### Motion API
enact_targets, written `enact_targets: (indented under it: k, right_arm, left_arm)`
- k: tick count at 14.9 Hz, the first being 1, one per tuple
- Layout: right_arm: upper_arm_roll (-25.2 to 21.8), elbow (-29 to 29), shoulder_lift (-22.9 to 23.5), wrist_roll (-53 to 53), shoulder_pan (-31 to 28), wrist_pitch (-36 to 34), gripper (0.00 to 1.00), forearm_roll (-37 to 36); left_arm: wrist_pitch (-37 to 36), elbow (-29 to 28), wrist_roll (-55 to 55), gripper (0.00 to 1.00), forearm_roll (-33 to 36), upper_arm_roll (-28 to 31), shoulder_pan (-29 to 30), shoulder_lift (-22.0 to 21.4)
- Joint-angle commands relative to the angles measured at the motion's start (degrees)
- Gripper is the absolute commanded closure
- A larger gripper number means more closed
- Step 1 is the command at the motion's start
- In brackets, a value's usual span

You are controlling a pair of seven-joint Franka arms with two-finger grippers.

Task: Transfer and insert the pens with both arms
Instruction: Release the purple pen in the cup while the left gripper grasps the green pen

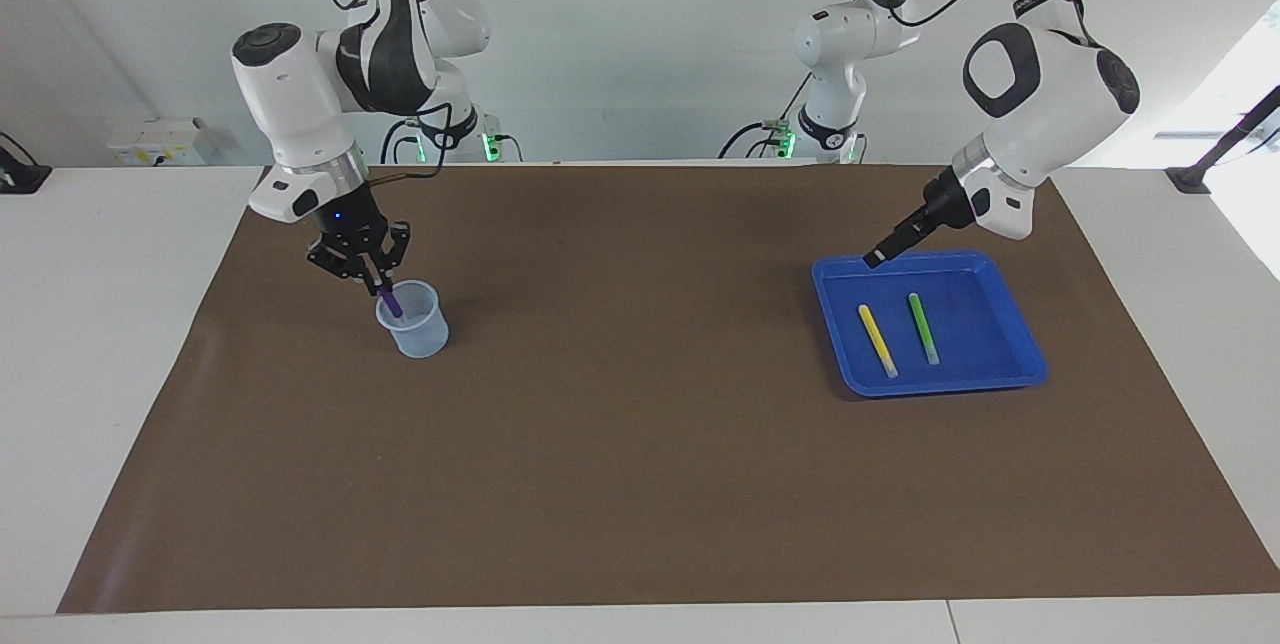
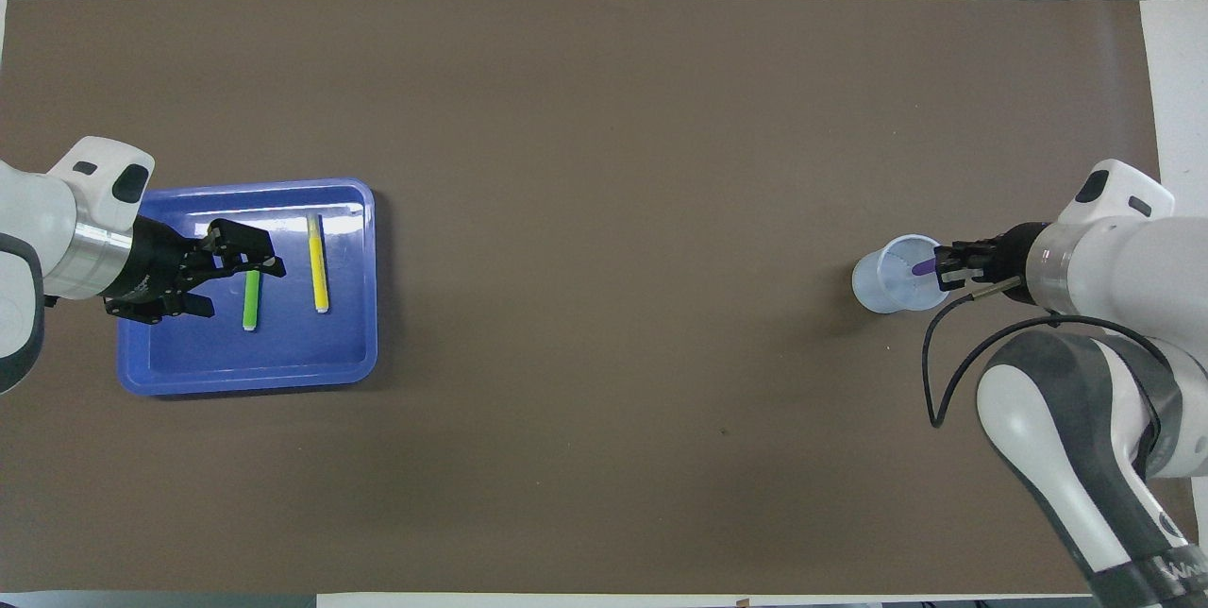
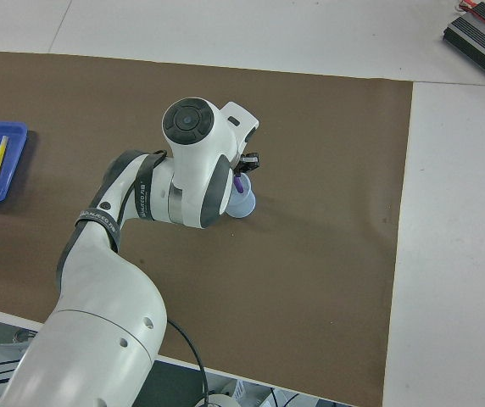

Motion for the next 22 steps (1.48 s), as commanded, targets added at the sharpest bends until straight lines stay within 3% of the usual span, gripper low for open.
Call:
enact_targets:
  k: [1, 4, 10, 12, 13, 16, 19, 22]
  right_arm:
    - [0.26, -2.09, 0.25, -1.30, -0.95, 2.90, 1.00, -1.19]
    - [0.17, -2.09, 0.60, -1.22, -1.47, 2.82, 1.00, -1.19]
    - [0.17, -2.09, 0.61, -0.34, -1.56, 2.55, 1.00, -1.19]
    - [0.17, -2.01, 0.69, -0.08, -1.56, 2.55, 0.58, -1.19]
    - [0.17, -2.01, 0.69, -0.07, -1.56, 2.55, 0.45, -1.11]
    - [0.17, -1.74, 0.87, 1.77, -1.65, 2.73, 0.22, -1.02]
    - [0.17, -0.08, 1.74, 3.70, -1.65, 2.64, 0.00, -0.93]
    - [0.17, 3.78, 2.27, 6.68, -1.56, 0.19, 0.00, -0.93]
  left_arm:
    - [3.27, 0.30, 10.91, 0.00, 5.08, -0.30, 1.86, 3.00]
    - [8.54, 0.12, 14.96, 0.00, 11.85, -0.39, 1.69, 6.96]
    - [18.49, -0.85, 22.44, 0.04, 11.95, -0.30, 1.78, 13.73]
    - [19.62, -0.85, 24.11, 0.04, 12.04, -0.30, 1.86, 14.35]
    - [20.67, -1.02, 24.81, 0.06, 12.30, -0.30, 1.86, 14.70]
    - [22.96, -1.02, 25.43, 0.10, 19.14, -0.30, 1.86, 16.81]
    - [23.41, -1.11, 25.44, 0.14, 19.51, -0.30, 1.86, 17.52]
    - [24.29, -1.99, 25.35, 0.21, 19.51, -0.30, 1.87, 17.52]
